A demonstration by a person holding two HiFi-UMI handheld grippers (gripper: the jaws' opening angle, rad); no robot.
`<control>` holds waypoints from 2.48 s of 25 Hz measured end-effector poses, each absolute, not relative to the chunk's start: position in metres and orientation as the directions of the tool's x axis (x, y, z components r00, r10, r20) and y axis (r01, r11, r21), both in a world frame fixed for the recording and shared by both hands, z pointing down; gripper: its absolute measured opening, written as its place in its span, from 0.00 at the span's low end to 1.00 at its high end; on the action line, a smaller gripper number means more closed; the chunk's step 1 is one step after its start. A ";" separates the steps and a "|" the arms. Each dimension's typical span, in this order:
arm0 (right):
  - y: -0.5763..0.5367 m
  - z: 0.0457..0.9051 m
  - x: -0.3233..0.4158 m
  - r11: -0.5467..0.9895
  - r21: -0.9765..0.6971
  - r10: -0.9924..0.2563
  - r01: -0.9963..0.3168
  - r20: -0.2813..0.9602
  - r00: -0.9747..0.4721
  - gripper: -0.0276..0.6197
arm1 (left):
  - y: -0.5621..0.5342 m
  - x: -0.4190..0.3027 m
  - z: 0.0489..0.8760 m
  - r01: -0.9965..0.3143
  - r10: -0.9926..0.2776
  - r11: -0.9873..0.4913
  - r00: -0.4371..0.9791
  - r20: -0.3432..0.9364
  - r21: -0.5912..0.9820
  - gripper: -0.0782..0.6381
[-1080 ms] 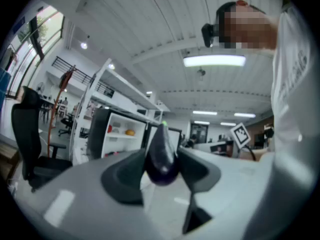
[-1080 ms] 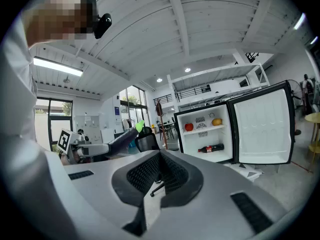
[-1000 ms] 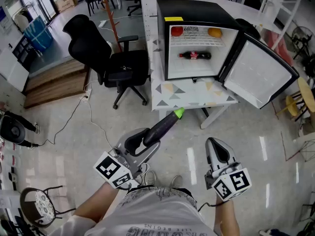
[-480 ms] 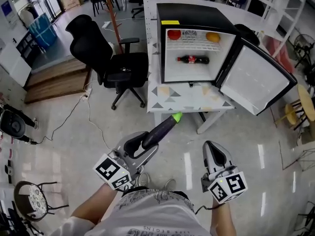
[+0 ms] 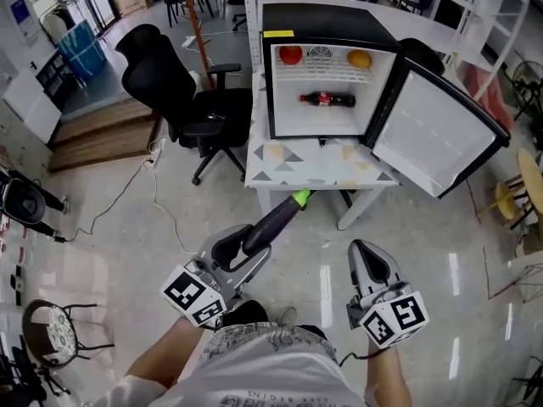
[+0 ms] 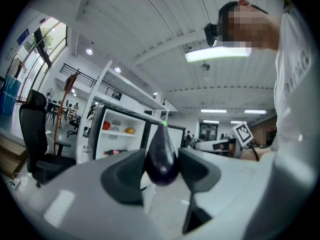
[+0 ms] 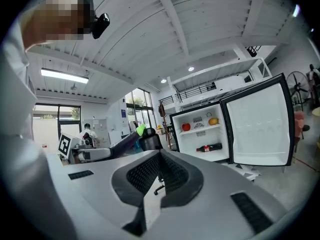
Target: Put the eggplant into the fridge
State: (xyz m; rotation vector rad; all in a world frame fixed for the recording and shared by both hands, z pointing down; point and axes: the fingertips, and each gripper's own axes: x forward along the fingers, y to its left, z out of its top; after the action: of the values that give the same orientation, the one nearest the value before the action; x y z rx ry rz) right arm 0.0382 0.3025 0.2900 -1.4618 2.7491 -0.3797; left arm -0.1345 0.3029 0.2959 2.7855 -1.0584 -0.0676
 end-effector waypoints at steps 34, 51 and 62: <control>0.137 0.336 0.071 0.456 -0.259 -0.839 -0.852 0.193 -0.508 0.05 | 0.123 -0.109 0.352 -0.618 -0.614 -0.751 0.783 0.098 0.231 0.40; 0.016 0.344 0.045 0.433 -0.257 -0.833 -0.864 0.253 -0.492 0.05 | 0.007 -0.120 0.374 -0.575 -0.557 -0.777 0.818 0.146 0.257 0.40; -0.033 0.350 0.041 0.390 -0.256 -0.852 -0.884 0.264 -0.452 0.05 | -0.040 -0.119 0.386 -0.531 -0.502 -0.812 0.847 0.176 0.242 0.40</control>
State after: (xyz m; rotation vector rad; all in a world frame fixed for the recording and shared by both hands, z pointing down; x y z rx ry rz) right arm 0.0414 -0.0327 0.3498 -1.6860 2.6925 -0.5884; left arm -0.1187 -0.0405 0.3864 2.7421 -0.7844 0.1490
